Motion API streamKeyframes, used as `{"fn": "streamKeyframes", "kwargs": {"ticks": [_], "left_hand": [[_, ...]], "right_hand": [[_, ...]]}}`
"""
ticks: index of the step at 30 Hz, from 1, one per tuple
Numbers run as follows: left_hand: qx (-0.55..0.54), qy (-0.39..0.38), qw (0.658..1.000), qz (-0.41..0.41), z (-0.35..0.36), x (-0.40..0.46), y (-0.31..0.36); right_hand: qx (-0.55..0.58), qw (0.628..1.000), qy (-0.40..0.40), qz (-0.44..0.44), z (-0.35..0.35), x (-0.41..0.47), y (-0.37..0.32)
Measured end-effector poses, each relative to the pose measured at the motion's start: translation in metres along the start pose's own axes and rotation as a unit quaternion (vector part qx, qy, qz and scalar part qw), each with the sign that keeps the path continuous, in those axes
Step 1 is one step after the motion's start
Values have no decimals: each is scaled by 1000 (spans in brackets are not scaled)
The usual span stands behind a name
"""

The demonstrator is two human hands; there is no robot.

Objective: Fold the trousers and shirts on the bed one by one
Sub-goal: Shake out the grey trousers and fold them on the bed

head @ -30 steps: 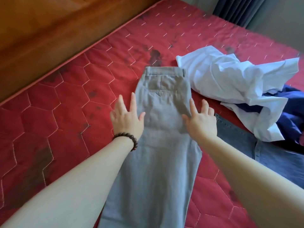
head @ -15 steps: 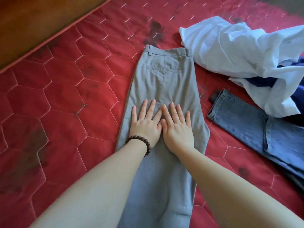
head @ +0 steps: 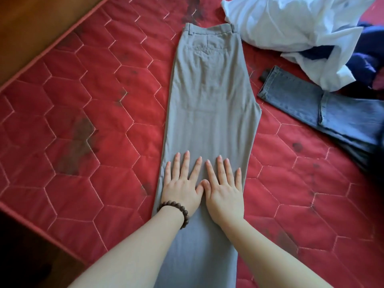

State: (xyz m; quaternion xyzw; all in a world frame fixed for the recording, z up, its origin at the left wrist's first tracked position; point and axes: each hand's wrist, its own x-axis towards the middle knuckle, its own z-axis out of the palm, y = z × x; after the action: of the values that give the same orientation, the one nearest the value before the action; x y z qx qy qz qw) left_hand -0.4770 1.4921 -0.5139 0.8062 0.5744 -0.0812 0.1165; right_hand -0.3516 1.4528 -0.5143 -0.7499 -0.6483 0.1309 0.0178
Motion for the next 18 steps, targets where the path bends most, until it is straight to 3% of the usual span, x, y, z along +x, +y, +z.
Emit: {"fn": "streamKeyframes", "kwargs": {"ticks": [10,18], "left_hand": [[-3,41,998,-43,25,-120,9],[-13,22,998,-58,55,-217,19]], "right_hand": [[-7,1000,-13,-8,17,-105,-10],[-32,999,-8,0,34,-201,-19]]}}
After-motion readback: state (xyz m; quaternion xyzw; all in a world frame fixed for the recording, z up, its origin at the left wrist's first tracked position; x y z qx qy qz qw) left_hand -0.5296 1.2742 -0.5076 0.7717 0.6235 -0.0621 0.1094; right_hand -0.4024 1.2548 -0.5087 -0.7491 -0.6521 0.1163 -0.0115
